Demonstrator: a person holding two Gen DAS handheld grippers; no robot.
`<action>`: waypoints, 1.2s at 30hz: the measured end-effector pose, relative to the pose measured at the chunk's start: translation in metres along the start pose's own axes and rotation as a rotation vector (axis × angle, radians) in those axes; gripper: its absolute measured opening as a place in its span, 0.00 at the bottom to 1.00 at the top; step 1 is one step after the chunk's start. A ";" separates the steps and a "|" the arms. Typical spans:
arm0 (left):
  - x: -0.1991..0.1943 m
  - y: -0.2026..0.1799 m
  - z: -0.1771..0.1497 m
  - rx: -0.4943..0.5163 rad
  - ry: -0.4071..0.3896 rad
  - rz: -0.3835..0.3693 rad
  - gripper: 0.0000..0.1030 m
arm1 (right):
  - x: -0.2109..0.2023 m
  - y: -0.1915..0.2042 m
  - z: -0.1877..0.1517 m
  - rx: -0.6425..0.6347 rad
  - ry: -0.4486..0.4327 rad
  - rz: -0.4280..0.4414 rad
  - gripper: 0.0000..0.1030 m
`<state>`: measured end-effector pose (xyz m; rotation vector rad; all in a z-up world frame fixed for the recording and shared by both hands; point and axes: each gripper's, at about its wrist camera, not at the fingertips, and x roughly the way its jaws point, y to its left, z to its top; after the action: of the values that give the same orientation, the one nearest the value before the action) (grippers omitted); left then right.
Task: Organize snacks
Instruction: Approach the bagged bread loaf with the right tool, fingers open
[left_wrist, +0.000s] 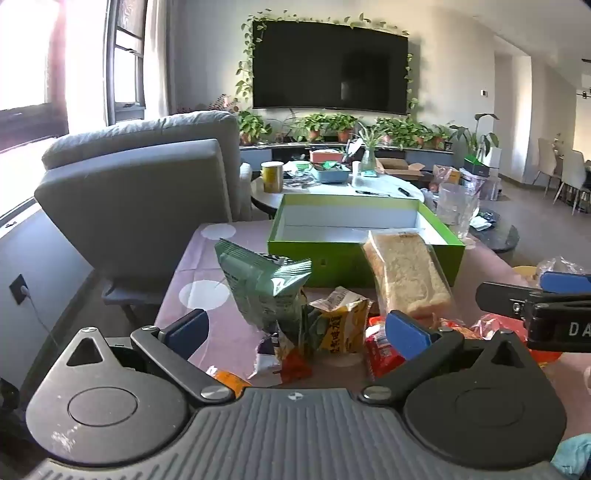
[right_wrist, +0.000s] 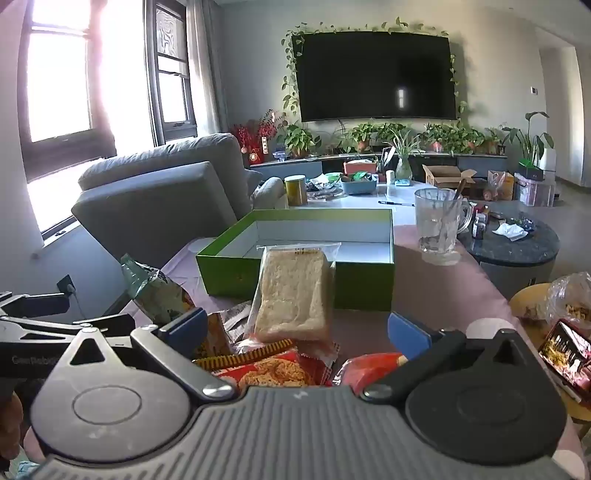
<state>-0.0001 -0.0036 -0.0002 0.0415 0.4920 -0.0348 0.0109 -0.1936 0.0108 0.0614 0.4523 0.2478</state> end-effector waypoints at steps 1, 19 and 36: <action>0.001 -0.001 -0.003 -0.006 -0.002 -0.013 1.00 | 0.000 -0.001 0.000 0.021 0.003 0.006 0.83; 0.001 0.004 -0.003 -0.009 0.000 -0.023 1.00 | 0.004 0.001 -0.001 0.023 0.022 0.006 0.83; 0.003 0.004 -0.004 -0.004 0.020 -0.034 1.00 | 0.005 -0.003 -0.002 0.050 0.029 -0.002 0.83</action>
<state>0.0009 0.0009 -0.0049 0.0291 0.5126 -0.0667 0.0148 -0.1951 0.0067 0.1068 0.4870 0.2361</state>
